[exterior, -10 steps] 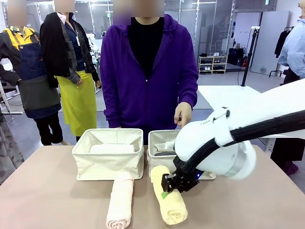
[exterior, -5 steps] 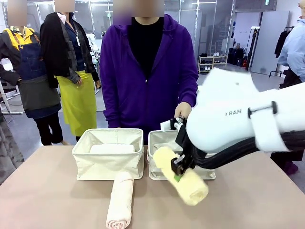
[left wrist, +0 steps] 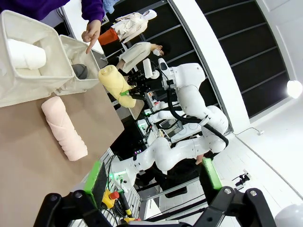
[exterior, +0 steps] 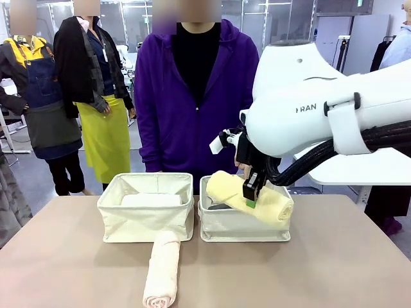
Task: Divide the towels into two baskets.
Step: Pick up one hotel-folded towel from the bottom of the table and place it in the Fabric basket indicated by the person.
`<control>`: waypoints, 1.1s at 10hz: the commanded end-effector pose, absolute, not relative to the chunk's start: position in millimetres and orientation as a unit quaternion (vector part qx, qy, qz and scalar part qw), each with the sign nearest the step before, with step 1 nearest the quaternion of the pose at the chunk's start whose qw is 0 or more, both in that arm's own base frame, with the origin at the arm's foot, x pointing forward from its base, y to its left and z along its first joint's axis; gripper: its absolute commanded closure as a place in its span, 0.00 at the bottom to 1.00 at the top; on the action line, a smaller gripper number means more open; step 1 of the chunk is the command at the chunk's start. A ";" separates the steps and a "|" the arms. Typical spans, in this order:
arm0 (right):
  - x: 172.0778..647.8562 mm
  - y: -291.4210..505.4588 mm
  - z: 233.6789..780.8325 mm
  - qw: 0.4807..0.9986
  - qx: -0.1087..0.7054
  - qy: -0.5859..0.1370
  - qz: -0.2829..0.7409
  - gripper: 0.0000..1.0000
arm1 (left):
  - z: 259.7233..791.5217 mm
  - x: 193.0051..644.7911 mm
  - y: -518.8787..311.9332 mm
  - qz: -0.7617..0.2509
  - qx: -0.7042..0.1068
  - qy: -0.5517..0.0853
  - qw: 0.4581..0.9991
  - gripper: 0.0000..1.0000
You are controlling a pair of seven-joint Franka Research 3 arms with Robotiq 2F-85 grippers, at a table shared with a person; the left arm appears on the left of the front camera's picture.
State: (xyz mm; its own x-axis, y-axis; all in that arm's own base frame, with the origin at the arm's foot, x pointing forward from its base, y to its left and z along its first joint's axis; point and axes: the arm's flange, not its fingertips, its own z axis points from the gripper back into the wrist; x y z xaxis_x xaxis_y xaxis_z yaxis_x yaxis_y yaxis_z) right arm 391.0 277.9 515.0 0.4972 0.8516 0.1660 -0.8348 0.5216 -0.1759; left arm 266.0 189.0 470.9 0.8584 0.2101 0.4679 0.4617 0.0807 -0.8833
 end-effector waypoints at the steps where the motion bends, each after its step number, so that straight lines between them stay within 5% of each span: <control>1: 374.2 278.1 522.4 0.871 -0.042 -0.112 0.476 0.64 | 475.0 263.9 191.2 -0.091 -0.678 -0.253 0.684 0.00; 4: 384.6 277.3 517.7 0.866 -0.038 -0.112 0.486 0.64 | 475.0 263.9 191.2 -0.091 -0.678 -0.253 0.684 0.00; 6: 425.6 273.0 544.8 0.734 -0.074 -0.173 0.652 0.64 | 475.0 263.9 191.2 -0.091 -0.678 -0.253 0.684 0.00; 8: 470.6 272.3 540.5 0.656 -0.105 -0.184 0.724 0.64 | 475.0 263.9 191.2 -0.091 -0.678 -0.253 0.684 0.00; 11: 527.6 273.6 494.5 0.605 -0.119 -0.171 0.768 0.64 | 475.0 263.9 191.2 -0.091 -0.678 -0.253 0.684 0.00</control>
